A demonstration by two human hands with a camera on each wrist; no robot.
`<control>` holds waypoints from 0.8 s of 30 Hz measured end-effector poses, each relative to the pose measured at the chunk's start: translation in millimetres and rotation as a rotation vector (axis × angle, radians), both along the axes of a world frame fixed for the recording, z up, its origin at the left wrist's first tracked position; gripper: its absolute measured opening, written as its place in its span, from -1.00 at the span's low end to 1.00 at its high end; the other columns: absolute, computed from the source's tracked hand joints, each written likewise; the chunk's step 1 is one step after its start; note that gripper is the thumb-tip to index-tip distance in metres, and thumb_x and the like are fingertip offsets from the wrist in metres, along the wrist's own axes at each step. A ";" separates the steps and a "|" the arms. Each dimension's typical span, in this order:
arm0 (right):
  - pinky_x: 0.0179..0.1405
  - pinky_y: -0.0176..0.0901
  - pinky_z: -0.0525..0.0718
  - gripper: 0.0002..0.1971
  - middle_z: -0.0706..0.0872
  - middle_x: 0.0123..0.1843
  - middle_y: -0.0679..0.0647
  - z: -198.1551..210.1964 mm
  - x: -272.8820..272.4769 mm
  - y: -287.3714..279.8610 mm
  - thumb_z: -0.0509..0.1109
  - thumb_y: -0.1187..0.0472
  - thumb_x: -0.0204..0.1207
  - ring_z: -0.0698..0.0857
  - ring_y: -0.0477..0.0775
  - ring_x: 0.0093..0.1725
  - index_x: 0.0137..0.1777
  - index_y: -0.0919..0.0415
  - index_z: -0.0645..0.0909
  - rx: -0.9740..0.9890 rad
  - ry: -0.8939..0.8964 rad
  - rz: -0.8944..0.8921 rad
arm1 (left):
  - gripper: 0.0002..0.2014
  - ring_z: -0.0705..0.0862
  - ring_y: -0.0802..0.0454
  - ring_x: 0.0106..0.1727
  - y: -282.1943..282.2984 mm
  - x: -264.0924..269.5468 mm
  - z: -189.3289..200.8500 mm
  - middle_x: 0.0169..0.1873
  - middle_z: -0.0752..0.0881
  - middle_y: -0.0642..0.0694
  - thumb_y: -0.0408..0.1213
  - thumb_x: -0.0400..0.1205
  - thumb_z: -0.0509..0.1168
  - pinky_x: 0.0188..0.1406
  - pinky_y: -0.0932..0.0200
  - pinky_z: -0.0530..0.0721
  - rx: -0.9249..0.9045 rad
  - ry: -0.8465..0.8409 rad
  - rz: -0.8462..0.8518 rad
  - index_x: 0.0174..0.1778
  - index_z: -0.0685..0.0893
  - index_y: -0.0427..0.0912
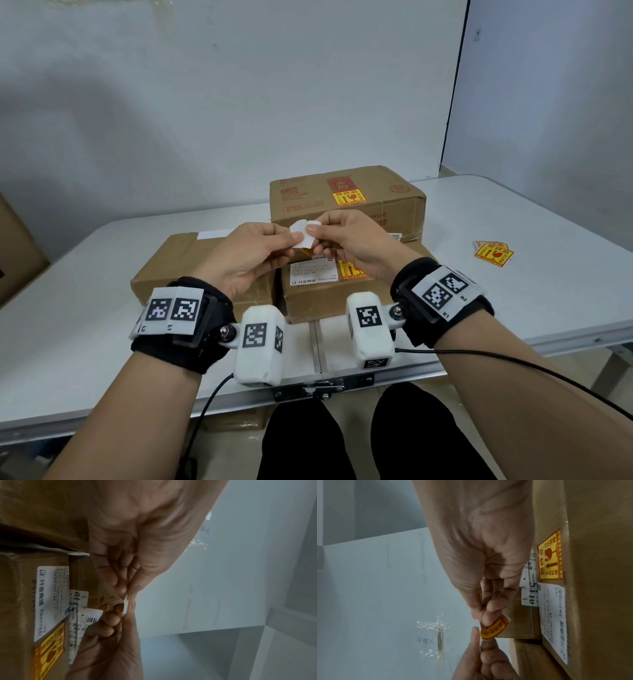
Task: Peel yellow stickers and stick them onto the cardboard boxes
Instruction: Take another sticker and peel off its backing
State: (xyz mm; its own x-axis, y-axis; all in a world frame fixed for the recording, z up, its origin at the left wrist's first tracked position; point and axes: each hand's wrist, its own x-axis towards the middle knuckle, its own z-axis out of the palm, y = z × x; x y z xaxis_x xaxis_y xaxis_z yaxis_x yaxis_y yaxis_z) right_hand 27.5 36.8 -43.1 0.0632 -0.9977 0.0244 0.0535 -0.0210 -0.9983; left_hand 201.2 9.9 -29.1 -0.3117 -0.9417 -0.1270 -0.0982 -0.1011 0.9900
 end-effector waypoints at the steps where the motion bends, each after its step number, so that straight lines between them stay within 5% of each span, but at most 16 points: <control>1: -0.42 -0.40 0.64 -0.91 0.71 -0.36 0.12 -0.3 0.1 0.2 0.41 0.32 0.57 0.66 -0.12 -0.45 0.01 0.34 0.66 0.001 0.000 0.002 | -0.94 0.64 0.22 -0.45 -0.5 1.4 0.9 -0.45 0.69 -0.02 -0.36 0.50 0.48 -0.40 0.40 0.68 0.003 -0.004 0.000 -0.23 0.72 -0.22; 10: -0.39 -0.40 0.64 -0.95 0.68 -0.35 0.11 -1.2 0.2 -2.2 0.41 0.34 0.57 0.62 -0.11 -0.42 -0.13 0.27 0.65 0.002 -0.006 0.000 | -0.93 0.63 0.22 -0.46 -3.6 7.1 4.0 -0.37 0.70 -0.07 -0.39 0.50 0.48 -0.41 0.40 0.69 0.019 -0.005 0.018 -0.16 0.74 -0.29; 24: -0.43 -0.43 0.61 -0.95 0.69 -0.34 0.09 -3.7 -14.0 -0.7 0.42 0.34 0.56 0.62 -0.13 -0.43 -0.03 0.31 0.67 0.055 0.050 0.045 | -0.96 0.62 0.21 -0.48 -8.0 20.9 8.2 -0.47 0.72 -0.04 -0.42 0.49 0.47 -0.44 0.40 0.68 0.012 -0.071 0.008 -0.25 0.75 -0.28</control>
State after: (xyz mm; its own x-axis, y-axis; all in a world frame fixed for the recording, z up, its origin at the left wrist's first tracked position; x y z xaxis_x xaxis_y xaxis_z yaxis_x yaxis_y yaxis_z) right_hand 13.4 36.1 -46.7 0.1078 -0.9936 -0.0346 0.0034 0.0351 -0.9994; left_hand 222.1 1.9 -20.9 -0.2943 -0.9422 -0.1601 -0.1675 -0.1141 0.9792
